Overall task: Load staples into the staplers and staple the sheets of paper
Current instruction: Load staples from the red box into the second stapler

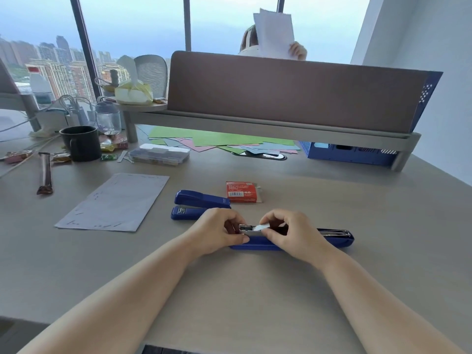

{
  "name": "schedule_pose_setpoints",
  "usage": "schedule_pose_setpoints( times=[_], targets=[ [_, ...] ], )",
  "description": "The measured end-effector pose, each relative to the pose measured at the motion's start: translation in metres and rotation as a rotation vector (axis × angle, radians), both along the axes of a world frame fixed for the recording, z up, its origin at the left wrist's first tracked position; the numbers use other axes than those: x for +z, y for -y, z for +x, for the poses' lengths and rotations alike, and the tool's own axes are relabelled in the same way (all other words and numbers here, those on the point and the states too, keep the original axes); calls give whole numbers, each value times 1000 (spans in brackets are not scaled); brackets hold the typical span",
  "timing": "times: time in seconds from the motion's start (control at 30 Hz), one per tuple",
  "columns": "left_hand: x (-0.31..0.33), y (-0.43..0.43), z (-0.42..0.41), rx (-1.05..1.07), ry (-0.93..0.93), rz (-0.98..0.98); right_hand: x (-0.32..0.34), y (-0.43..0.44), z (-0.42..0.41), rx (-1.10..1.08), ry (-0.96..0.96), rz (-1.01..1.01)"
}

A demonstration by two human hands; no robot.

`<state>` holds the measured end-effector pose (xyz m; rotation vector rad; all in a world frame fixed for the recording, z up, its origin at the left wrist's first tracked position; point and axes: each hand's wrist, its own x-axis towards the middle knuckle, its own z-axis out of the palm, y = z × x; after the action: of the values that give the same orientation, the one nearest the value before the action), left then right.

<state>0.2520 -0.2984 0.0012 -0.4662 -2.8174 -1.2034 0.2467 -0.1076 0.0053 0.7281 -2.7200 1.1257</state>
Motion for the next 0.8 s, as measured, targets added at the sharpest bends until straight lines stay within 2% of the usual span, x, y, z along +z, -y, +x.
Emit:
schedule_pose_setpoints(
  times=[0.13,0.23,0.3,0.63,0.8],
  targets=[
    [-1,1,-1,-14,14,3,-2,-2,0,10,-46,40],
    [-1,3,-2,-29,33,10,2,-3,4,-19,-92,-39],
    [0,5,-2,-36,39,17,5,-3,6,-35,-81,-91],
    [-3,8,-2,-37,5,-4,4,9,9,22,-68,-6],
    [-5,9,-5,-15,1,-19,4,14,10,70,-33,-26]
  ],
)
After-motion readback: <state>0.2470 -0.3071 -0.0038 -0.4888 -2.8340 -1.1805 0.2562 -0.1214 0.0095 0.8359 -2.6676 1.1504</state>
